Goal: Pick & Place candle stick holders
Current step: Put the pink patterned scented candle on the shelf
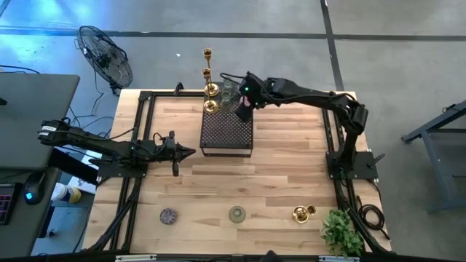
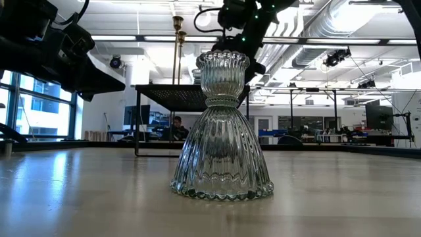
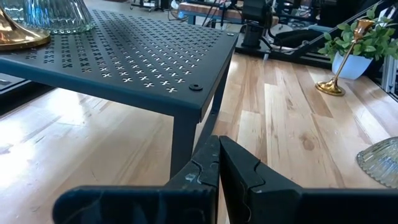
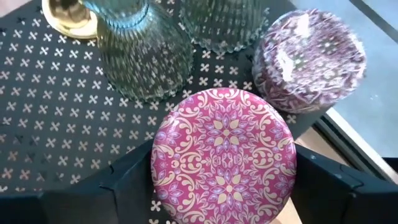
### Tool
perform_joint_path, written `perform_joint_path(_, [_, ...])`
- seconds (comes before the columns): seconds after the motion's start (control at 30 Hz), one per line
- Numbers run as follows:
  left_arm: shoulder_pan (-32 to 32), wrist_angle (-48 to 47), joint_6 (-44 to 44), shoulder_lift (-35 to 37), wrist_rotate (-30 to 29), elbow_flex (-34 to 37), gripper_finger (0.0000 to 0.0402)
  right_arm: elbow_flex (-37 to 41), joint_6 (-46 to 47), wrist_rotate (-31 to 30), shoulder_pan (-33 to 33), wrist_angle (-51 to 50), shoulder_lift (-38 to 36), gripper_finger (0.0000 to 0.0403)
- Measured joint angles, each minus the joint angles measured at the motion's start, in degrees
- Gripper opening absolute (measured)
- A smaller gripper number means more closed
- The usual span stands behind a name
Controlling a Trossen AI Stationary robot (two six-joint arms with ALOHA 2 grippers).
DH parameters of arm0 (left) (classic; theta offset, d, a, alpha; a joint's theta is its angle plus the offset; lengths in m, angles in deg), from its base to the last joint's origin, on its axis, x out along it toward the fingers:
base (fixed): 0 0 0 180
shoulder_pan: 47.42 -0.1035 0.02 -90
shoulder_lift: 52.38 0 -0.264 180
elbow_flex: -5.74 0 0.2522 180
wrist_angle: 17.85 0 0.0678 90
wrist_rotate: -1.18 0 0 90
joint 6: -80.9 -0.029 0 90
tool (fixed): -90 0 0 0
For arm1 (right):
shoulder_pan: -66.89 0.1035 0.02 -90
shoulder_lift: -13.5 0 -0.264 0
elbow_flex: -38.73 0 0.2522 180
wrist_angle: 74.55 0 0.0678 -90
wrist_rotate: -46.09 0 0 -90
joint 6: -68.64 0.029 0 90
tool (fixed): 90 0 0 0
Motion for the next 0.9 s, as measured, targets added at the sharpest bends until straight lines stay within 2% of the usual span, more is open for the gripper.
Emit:
perform_joint_path(0.3, [0.0,0.0,0.0,0.0,-0.1,0.0,0.0001,1.0,-1.4,-0.5,0.0,3.6,1.2,0.0292])
perform_joint_path(0.9, [0.0,-0.1,0.0,0.0,-0.2,0.0,0.0001,1.0,-3.2,-2.0,0.0,4.6,2.4,0.0293])
